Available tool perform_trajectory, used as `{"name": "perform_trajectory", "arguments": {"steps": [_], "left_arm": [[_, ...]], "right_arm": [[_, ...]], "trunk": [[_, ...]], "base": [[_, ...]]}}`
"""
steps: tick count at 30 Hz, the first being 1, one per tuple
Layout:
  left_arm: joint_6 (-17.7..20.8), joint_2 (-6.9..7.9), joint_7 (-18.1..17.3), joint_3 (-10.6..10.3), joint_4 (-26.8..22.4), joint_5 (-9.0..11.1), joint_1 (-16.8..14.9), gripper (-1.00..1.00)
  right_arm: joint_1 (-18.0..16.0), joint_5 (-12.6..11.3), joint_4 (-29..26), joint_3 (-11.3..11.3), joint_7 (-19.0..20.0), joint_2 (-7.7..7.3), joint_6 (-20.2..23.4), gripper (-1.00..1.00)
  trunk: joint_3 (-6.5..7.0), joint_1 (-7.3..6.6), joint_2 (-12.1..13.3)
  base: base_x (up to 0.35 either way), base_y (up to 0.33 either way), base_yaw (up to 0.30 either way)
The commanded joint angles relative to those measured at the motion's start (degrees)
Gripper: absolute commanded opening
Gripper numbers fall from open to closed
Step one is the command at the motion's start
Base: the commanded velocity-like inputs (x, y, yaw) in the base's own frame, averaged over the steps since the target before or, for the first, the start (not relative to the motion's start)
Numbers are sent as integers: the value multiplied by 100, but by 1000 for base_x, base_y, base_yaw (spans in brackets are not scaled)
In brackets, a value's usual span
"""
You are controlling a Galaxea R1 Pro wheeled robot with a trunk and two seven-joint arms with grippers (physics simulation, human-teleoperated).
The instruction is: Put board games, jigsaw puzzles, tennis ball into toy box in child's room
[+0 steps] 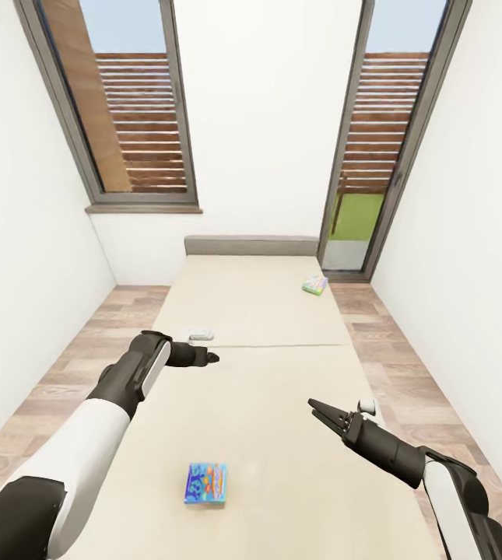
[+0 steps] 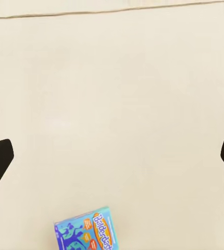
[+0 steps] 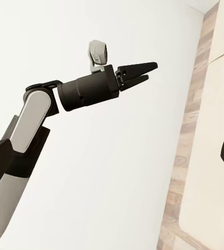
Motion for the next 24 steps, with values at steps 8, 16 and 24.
{"name": "perform_trajectory", "arguments": {"steps": [8, 16, 24], "left_arm": [[32, 2, 16, -6, -4, 50, -4, 100], [32, 2, 18, -6, -4, 50, -4, 100], [32, -4, 23, -6, -4, 50, 2, 100]], "right_arm": [[-5, 13, -1, -6, 24, 7, 24, 100], [-5, 13, -1, -6, 20, 4, -59, 100], [-5, 13, -1, -6, 20, 2, -104, 100]], "trunk": [[-6, 4, -10], [-6, 4, -10], [-6, 4, -10]], "base": [[32, 19, -16], [12, 3, -1], [61, 36, 0]]}}
